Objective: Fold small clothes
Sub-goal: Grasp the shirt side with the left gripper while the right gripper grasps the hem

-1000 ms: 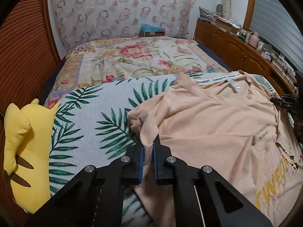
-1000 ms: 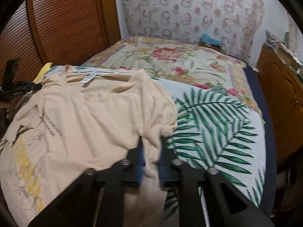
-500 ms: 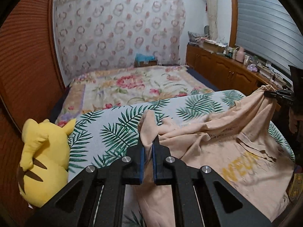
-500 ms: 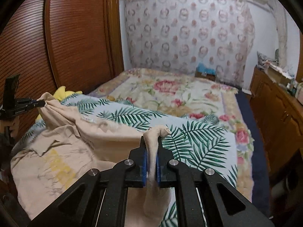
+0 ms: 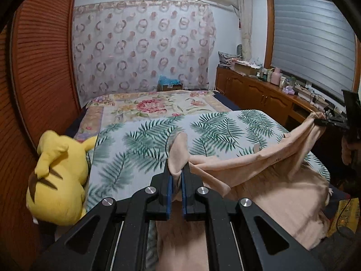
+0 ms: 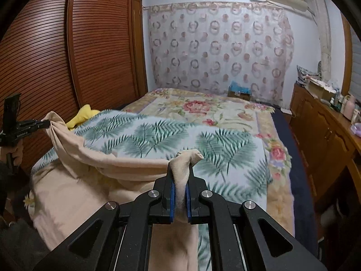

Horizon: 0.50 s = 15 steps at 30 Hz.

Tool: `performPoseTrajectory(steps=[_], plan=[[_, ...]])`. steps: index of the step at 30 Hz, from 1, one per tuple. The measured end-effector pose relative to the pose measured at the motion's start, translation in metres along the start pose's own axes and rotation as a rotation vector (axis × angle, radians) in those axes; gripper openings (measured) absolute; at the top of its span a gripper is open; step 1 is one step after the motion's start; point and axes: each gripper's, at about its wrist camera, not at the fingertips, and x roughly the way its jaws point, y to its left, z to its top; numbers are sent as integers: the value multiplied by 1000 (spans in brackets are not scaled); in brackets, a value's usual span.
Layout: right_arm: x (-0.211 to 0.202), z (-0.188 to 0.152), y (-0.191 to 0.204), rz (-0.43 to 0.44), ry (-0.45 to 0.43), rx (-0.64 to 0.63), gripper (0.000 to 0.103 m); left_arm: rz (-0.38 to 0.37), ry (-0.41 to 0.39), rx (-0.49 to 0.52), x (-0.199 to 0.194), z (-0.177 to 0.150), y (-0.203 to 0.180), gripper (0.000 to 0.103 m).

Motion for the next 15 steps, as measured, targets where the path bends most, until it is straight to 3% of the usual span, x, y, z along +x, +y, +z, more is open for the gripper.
performPoseTrajectory(steps=[11,15], plan=[[-60,-21,10,13,40,49,7,-4,24,-48,-39,-45,-1,7],[-61,-28,17,38,80,59,7,29,95,-29,-25,-66,-4,7]])
